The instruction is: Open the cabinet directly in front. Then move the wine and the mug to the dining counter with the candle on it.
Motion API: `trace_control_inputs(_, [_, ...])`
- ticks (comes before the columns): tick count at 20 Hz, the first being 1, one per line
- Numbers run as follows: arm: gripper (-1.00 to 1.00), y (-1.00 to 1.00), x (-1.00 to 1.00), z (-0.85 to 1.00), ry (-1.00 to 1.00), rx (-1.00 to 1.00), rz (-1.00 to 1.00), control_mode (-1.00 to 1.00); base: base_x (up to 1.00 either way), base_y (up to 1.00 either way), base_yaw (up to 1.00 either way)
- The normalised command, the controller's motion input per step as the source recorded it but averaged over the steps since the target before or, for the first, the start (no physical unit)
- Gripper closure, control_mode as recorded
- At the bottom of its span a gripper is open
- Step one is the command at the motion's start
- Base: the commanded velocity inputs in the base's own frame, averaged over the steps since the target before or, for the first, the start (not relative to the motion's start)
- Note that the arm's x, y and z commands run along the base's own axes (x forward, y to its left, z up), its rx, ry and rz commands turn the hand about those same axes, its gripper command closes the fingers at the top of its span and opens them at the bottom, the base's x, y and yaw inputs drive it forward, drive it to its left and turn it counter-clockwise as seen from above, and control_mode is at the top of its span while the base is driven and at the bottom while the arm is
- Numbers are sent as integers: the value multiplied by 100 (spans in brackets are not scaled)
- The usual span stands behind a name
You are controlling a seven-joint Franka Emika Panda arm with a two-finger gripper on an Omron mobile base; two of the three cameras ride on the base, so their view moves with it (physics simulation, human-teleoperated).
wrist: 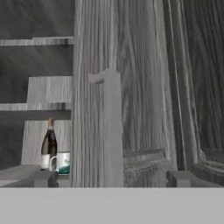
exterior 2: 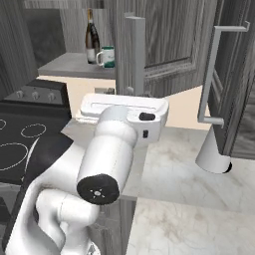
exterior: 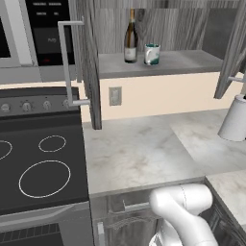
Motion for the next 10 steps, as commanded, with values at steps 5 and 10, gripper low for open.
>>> trace_control_inputs(5, [-100, 100, -83, -45, 17, -35, 6, -100, 0, 0, 0])
trace_control_inputs(10, [-100, 100, -34, -7, 2, -29, -2, -100, 0, 0, 0])
